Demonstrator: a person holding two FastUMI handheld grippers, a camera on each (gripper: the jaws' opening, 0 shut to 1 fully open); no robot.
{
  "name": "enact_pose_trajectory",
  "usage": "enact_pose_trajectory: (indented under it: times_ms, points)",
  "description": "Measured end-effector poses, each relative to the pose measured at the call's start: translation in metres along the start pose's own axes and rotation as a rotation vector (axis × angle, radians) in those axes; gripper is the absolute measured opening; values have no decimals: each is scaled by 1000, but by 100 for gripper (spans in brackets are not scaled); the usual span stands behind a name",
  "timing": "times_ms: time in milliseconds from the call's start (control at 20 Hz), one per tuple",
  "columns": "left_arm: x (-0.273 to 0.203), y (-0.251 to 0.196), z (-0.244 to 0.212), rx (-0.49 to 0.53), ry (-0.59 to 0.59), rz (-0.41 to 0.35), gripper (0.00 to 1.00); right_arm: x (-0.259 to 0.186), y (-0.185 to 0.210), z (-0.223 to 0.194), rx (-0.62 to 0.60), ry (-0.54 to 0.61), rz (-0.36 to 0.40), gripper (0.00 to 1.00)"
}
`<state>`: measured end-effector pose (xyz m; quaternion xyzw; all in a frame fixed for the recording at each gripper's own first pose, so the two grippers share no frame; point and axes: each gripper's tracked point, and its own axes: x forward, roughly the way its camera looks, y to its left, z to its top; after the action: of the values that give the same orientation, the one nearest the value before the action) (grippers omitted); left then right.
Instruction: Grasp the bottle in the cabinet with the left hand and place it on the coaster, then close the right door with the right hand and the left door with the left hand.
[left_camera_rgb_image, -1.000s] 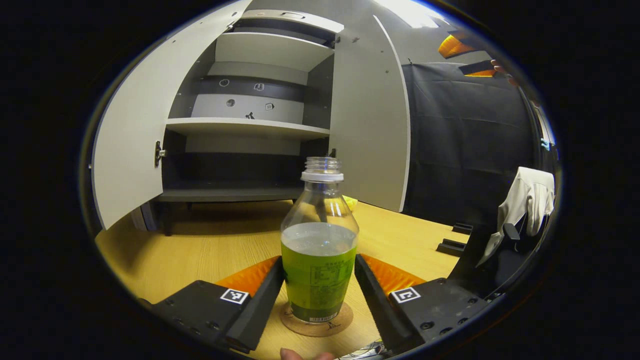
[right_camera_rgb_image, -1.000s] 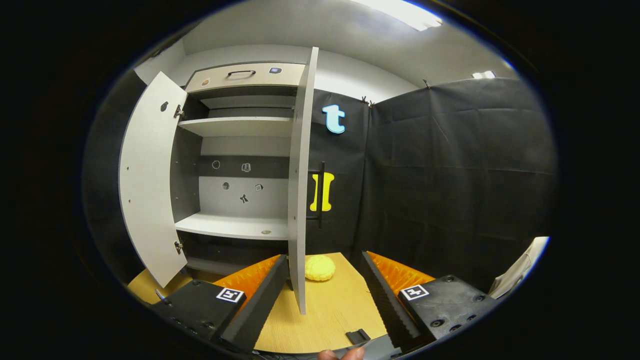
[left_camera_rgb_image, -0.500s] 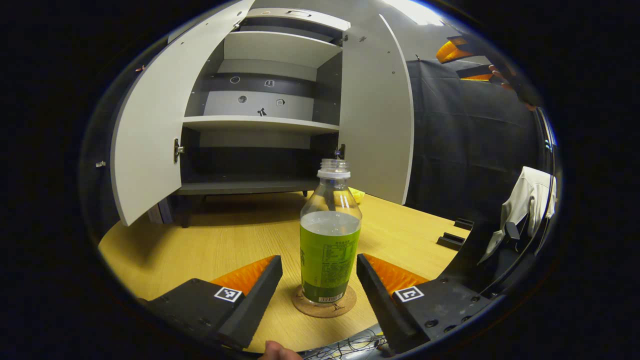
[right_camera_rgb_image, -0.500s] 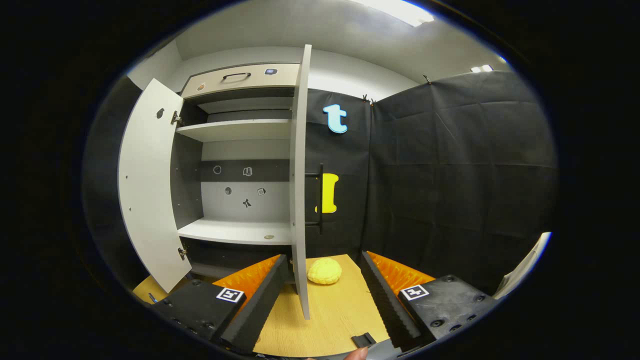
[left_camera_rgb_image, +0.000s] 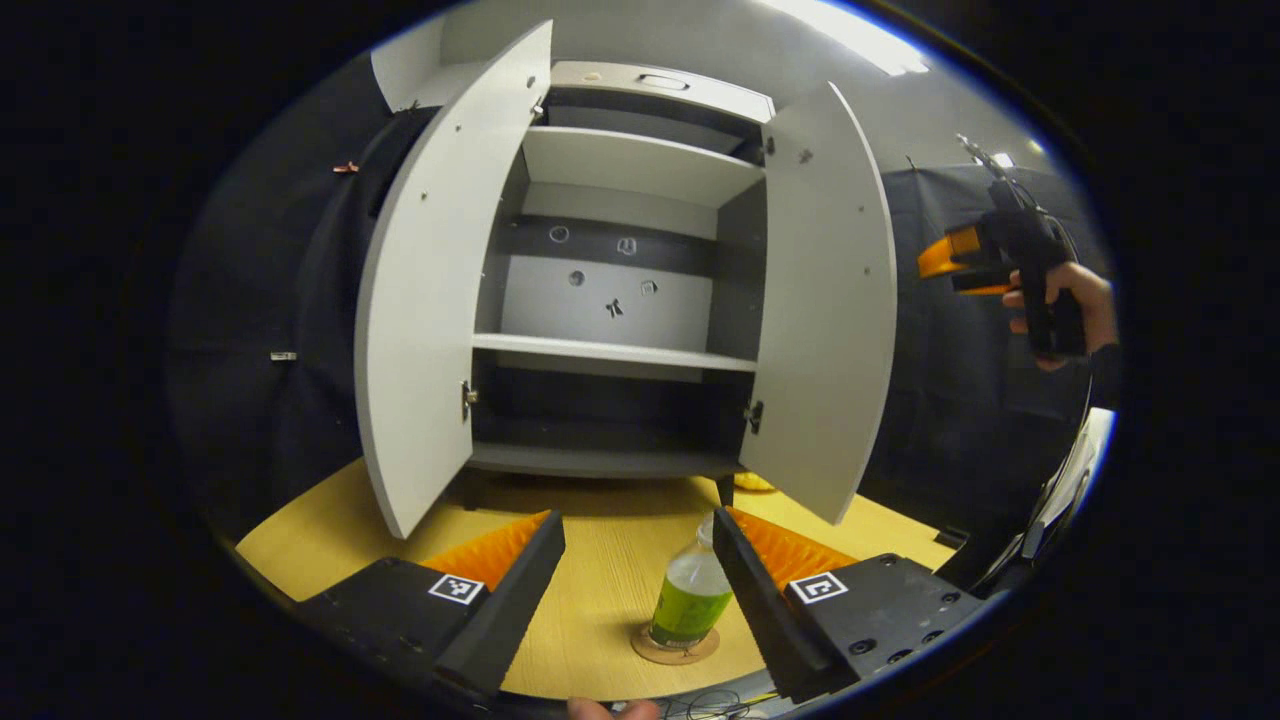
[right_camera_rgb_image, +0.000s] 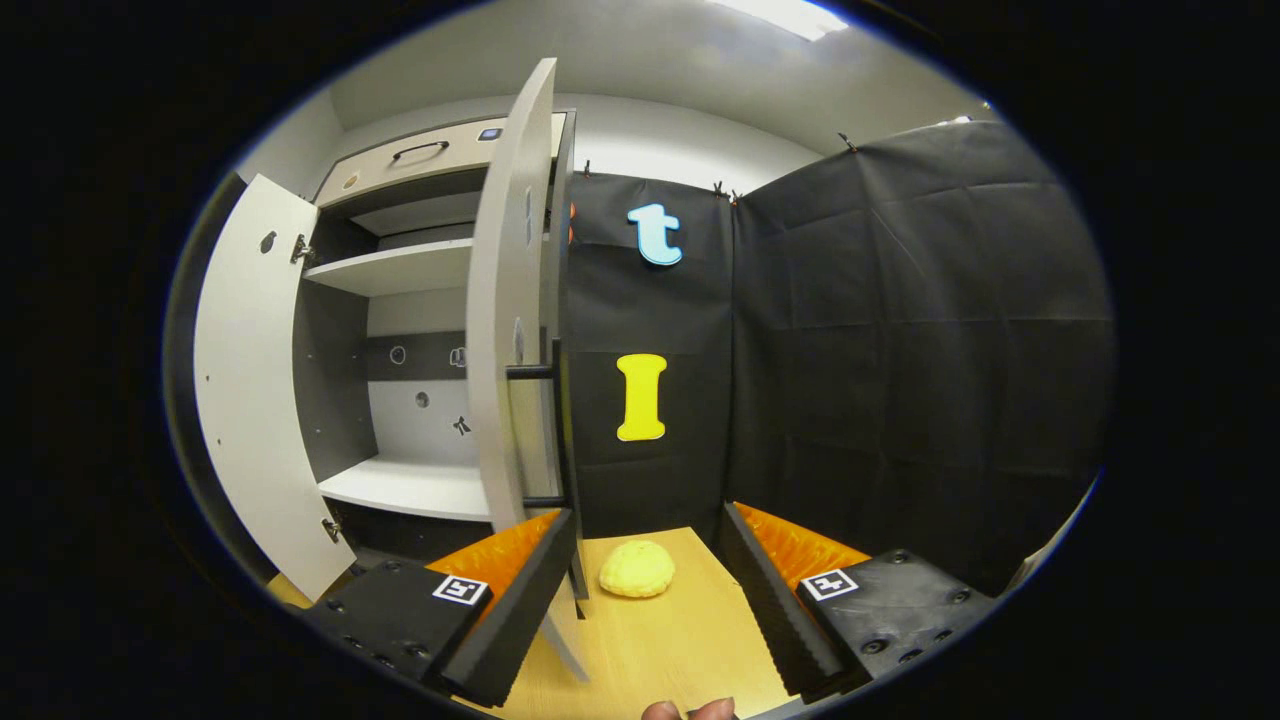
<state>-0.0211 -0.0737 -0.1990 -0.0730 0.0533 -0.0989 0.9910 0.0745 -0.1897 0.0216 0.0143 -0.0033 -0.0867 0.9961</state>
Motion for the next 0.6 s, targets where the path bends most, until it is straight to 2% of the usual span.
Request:
enact_pose_trajectory:
  times_ms: [150,300,500,600]
  points:
    - [-4,9,40,10,-42,78,95,29,-5,1,20,18,37,97]
    - [-9,19,71,-7,-70,180,95,44,11,-2,59,56,125,98]
    - [-22,37,87,15,-58,345,95,48,14,-5,57,76,185,96]
    - [-26,37,90,40,-47,381,95,46,19,-5,47,85,218,98]
